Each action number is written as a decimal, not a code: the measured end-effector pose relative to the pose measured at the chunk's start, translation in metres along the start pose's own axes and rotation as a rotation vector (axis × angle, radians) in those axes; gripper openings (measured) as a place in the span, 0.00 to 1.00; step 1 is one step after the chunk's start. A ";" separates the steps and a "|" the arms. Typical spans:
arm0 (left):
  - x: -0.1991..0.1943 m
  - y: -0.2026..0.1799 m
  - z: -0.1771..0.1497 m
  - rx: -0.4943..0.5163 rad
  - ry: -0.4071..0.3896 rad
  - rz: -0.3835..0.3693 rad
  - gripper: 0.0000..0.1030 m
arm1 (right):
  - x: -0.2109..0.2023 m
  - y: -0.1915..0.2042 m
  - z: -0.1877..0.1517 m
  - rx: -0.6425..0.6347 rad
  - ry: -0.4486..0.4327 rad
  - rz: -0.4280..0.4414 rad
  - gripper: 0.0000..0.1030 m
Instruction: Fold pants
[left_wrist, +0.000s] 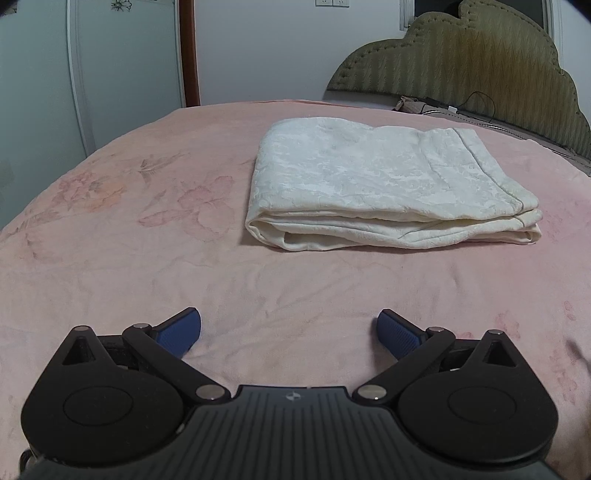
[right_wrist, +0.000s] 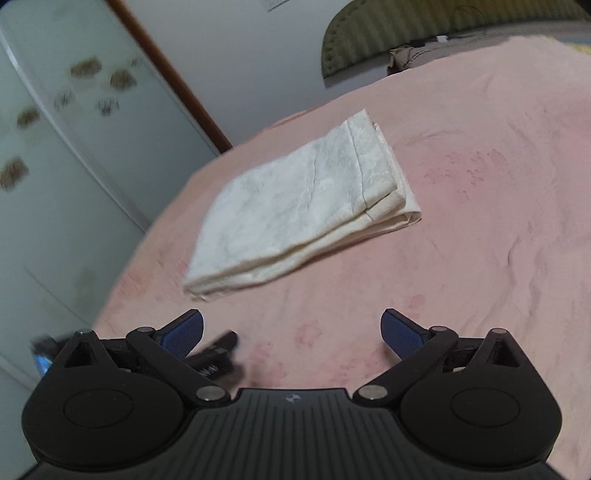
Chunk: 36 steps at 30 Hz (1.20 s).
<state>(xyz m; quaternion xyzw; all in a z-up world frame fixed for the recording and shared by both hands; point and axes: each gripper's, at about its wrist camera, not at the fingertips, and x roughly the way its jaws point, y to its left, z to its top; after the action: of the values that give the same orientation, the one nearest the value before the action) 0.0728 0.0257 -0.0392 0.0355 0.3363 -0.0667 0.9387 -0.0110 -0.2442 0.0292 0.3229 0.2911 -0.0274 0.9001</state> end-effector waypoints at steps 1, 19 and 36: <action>0.000 0.000 0.000 0.000 0.000 0.000 1.00 | -0.005 0.001 0.000 0.024 -0.004 0.018 1.00; 0.000 0.000 0.000 0.000 0.000 -0.001 1.00 | 0.056 0.004 -0.006 -0.339 -0.099 -0.379 1.00; 0.000 0.000 0.000 0.000 -0.001 -0.002 1.00 | 0.075 -0.003 -0.031 -0.403 -0.055 -0.440 1.00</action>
<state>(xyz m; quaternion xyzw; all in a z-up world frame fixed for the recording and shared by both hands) 0.0730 0.0256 -0.0394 0.0352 0.3360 -0.0674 0.9388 0.0352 -0.2171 -0.0325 0.0659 0.3294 -0.1723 0.9260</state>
